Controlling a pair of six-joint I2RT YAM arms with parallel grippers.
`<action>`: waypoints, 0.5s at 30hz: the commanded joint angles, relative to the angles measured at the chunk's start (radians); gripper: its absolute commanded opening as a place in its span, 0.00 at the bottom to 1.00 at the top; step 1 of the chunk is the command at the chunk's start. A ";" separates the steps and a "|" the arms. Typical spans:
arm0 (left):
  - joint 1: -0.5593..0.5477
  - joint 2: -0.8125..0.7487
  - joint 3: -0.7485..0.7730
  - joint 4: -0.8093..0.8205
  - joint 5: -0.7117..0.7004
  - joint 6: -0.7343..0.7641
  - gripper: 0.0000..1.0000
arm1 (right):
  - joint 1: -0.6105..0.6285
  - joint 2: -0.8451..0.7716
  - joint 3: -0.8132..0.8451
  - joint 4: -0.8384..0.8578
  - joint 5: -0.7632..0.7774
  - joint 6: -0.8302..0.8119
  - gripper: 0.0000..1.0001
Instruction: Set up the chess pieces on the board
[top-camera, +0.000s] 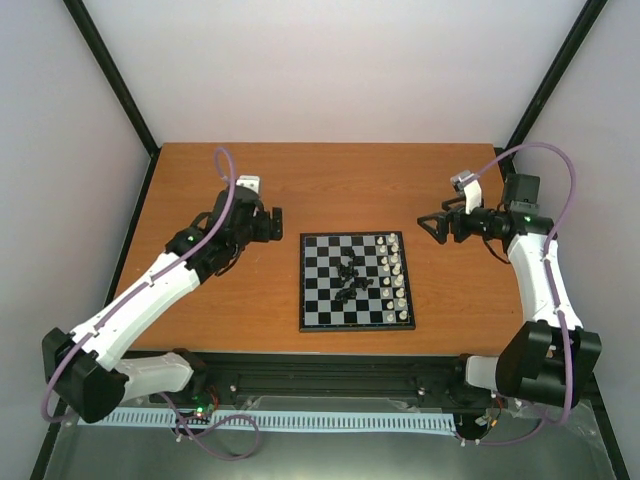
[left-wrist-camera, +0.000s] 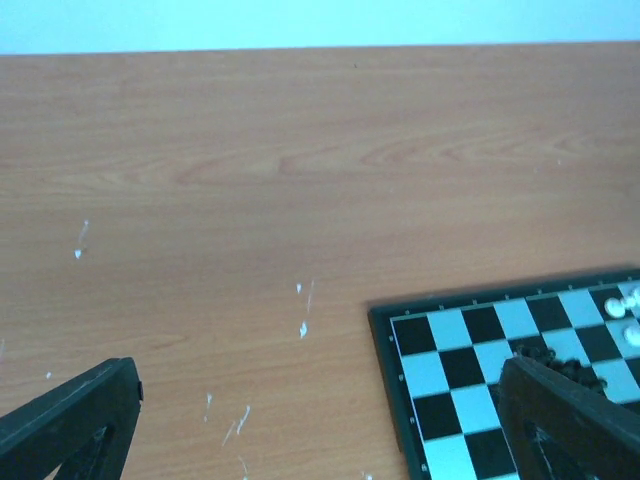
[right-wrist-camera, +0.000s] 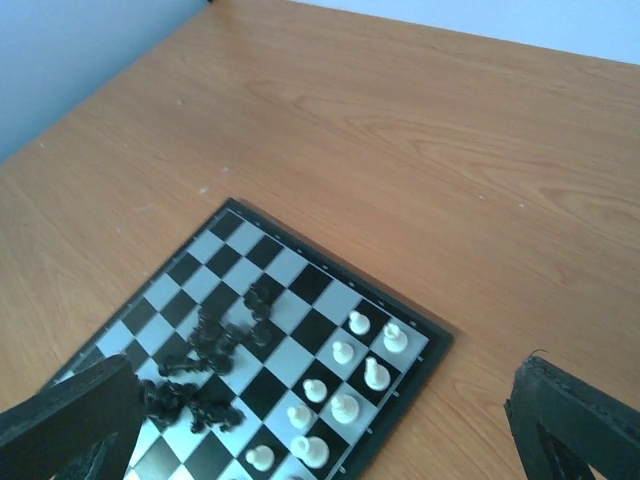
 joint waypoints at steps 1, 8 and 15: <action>0.003 0.069 0.023 0.014 -0.091 -0.040 1.00 | 0.013 -0.085 -0.019 0.017 0.138 -0.033 1.00; 0.002 0.157 0.076 0.106 0.232 0.073 0.95 | 0.071 -0.330 -0.141 0.251 0.600 0.094 1.00; -0.032 0.329 0.136 0.068 0.425 0.022 0.51 | 0.054 -0.171 -0.067 -0.025 0.239 0.096 0.88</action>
